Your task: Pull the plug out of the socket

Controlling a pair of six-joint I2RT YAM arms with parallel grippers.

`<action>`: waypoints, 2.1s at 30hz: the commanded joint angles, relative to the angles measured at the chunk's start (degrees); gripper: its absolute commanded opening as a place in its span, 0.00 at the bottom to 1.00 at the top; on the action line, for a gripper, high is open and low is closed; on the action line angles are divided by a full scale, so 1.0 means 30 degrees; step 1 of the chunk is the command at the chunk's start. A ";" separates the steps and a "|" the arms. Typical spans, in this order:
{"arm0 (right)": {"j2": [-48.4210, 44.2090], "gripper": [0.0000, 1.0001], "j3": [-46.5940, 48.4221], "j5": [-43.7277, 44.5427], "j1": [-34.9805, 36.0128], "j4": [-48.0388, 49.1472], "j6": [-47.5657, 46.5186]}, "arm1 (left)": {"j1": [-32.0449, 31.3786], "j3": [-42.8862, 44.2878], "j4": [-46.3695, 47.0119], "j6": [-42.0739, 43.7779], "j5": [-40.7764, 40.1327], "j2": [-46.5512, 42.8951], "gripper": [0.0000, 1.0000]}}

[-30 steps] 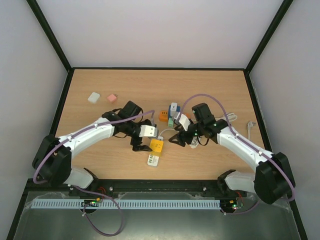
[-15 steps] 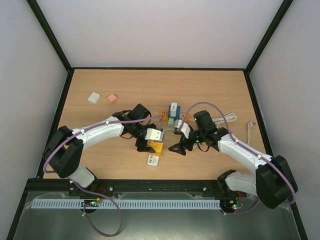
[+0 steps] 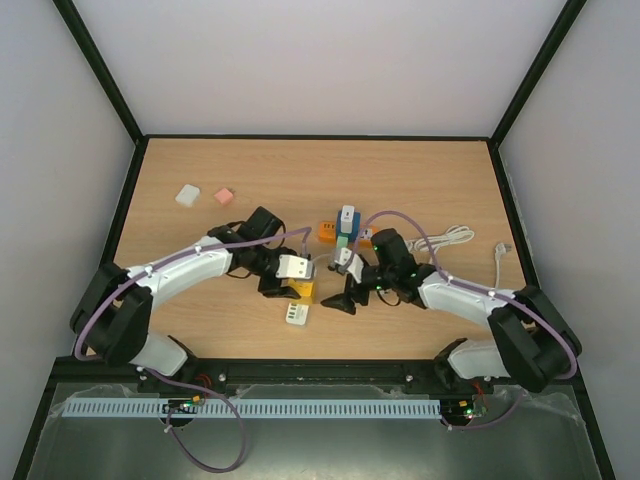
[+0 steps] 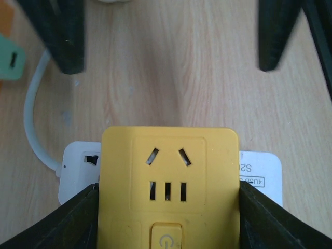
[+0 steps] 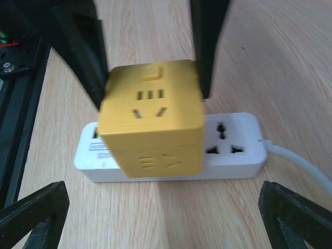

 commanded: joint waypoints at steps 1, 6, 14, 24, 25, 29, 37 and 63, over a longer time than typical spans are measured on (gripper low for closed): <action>0.1085 0.98 -0.0300 0.1512 0.1657 0.4001 0.0894 | 0.1194 -0.0304 -0.0395 0.0267 0.0082 -0.1026 0.53; 0.2603 0.98 -0.0756 0.2522 0.2810 0.8055 0.2103 | 0.1536 -0.0517 -0.0129 -0.0166 0.0440 -0.1342 0.53; 0.5031 0.98 -0.1557 0.3574 0.3619 1.3349 0.2238 | 0.1549 -0.0683 0.0247 -0.0292 0.0593 -0.1454 0.53; 0.8002 0.98 -0.1337 0.3117 0.3890 1.7086 0.3268 | 0.1549 -0.0278 0.0077 -0.0189 0.0941 -0.1034 0.52; 0.8273 0.98 -0.1379 0.3114 0.3970 1.7397 0.3281 | 0.1546 -0.0257 0.0096 -0.0198 0.0945 -0.1033 0.51; 0.9386 0.98 -0.1335 0.3368 0.4443 1.8632 0.3761 | 0.1542 -0.0158 0.0128 -0.0257 0.1231 -0.0933 0.50; 1.0816 0.98 -0.1304 0.3767 0.4525 1.9585 0.3953 | 0.1544 0.0128 -0.0389 -0.0034 0.1680 -0.0858 0.45; 1.1487 0.98 -0.1421 0.3691 0.4368 1.8388 0.3614 | 0.3341 0.1066 -0.3664 0.1382 0.1444 -0.2791 0.37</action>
